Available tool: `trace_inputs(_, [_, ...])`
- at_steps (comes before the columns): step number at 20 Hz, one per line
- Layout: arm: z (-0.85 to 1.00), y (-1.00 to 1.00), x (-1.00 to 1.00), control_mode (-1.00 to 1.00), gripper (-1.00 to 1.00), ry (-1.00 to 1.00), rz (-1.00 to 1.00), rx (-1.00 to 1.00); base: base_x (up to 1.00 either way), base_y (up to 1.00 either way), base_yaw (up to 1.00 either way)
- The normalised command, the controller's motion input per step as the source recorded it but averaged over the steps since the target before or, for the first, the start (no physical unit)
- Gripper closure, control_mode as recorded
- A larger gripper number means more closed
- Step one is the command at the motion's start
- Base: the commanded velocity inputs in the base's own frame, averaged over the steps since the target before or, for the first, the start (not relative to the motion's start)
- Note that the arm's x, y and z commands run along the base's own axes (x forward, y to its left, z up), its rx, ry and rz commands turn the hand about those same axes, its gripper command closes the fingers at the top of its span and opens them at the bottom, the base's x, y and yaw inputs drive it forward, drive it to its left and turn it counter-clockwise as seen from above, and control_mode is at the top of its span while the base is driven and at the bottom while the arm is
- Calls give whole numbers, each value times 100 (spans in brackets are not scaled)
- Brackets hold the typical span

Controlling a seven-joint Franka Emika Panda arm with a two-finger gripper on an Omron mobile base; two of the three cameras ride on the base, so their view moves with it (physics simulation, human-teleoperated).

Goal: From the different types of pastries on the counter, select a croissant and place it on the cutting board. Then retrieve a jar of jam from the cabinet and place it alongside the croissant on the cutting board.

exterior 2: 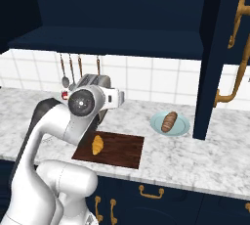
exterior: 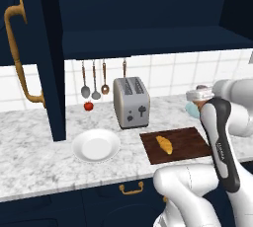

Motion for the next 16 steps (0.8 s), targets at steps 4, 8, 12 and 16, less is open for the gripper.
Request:
trace_inputs(4, [-57,-19,27,-100,100,1,23,0,0,0,0])
trace_inputs(8, [-57,-9,13,-100,100,-4,20,-1,0,0,0])
trace_inputs(12, [-52,-1,0,-100,100,-4,20,-7,0,0,0])
trace_inputs(16, [-19,0,5,-100,100,0,18,-11,0,0,0])
